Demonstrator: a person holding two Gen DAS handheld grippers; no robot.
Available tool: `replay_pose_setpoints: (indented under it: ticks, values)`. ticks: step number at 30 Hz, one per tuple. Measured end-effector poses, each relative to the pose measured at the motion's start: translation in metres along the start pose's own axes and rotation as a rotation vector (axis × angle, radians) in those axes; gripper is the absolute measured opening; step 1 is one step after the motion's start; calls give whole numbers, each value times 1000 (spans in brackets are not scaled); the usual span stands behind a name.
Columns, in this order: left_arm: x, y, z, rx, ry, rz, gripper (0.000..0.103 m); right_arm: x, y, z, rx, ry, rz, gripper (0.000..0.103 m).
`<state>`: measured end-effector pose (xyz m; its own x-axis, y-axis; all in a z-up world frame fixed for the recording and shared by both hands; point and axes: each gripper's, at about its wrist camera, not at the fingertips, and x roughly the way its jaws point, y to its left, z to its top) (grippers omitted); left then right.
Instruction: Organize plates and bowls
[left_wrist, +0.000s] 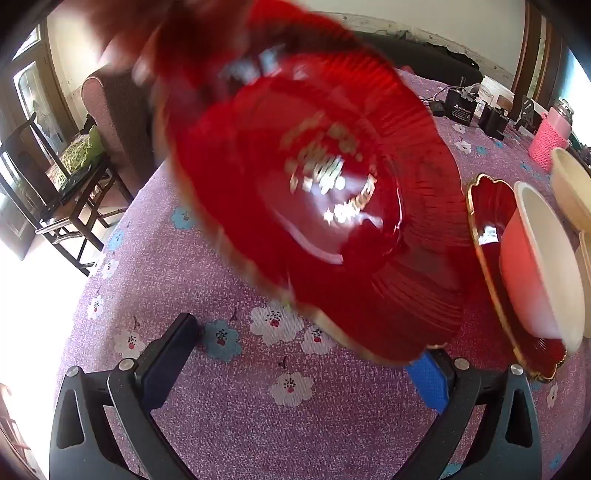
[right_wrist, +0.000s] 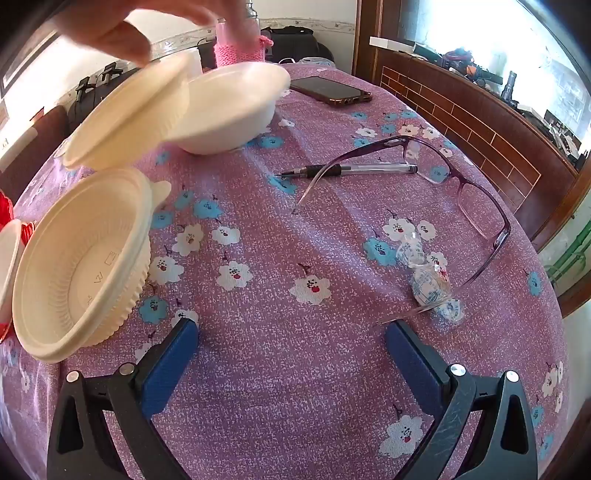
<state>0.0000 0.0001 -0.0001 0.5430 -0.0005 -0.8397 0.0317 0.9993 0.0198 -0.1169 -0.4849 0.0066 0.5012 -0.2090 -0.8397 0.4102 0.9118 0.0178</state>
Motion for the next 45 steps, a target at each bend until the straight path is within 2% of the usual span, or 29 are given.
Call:
replay_pose_setpoints:
  ticks: [45]
  values:
    - [0, 0, 0, 0, -1, 1, 103, 0, 0, 0, -6, 8, -8, 102]
